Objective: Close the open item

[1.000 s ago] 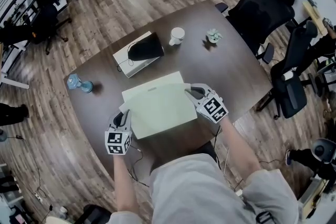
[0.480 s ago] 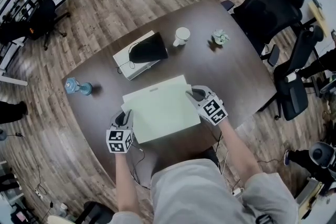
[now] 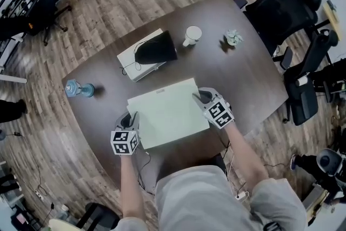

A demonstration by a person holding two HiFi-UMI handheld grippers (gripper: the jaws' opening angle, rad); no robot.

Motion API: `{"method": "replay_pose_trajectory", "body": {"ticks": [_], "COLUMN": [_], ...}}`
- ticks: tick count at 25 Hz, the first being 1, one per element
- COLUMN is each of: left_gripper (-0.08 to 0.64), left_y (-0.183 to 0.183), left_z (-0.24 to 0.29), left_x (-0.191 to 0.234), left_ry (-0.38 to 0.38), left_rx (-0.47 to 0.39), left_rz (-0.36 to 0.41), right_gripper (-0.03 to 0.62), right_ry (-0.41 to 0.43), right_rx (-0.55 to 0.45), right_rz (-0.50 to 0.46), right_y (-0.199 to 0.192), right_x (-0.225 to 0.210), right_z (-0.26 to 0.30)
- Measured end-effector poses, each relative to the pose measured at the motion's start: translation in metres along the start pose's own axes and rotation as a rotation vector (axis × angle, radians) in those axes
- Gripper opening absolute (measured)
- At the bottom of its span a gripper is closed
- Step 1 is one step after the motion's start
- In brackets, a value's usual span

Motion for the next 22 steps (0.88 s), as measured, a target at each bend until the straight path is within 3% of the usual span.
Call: {"method": "replay_pose_trajectory", "body": {"ticks": [14, 22], "left_gripper": [0.071, 0.074], "left_y": [-0.006, -0.005], "left_z": [0.013, 0.013], "left_x": [0.010, 0.010], "left_ry": [0.022, 0.044], "left_rx": [-0.021, -0.022], "left_rz": [-0.087, -0.129], "right_gripper": [0.080, 0.120], "right_ry": [-0.041, -0.060], "right_rx": [0.059, 0.119], "right_rz": [0.002, 0.163], "right_y": [-0.009, -0.021], "right_x": [0.000, -0.008], "right_z": [0.016, 0.019]}}
Point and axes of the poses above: the fingertips, and each gripper's own axes: z forward along the fingers, x to its left, y out of its top, the point moved 3 cm from there along -z, backward along the fingers, and after that the axes turned 14 degrees about -z, right-handed, at the moved point
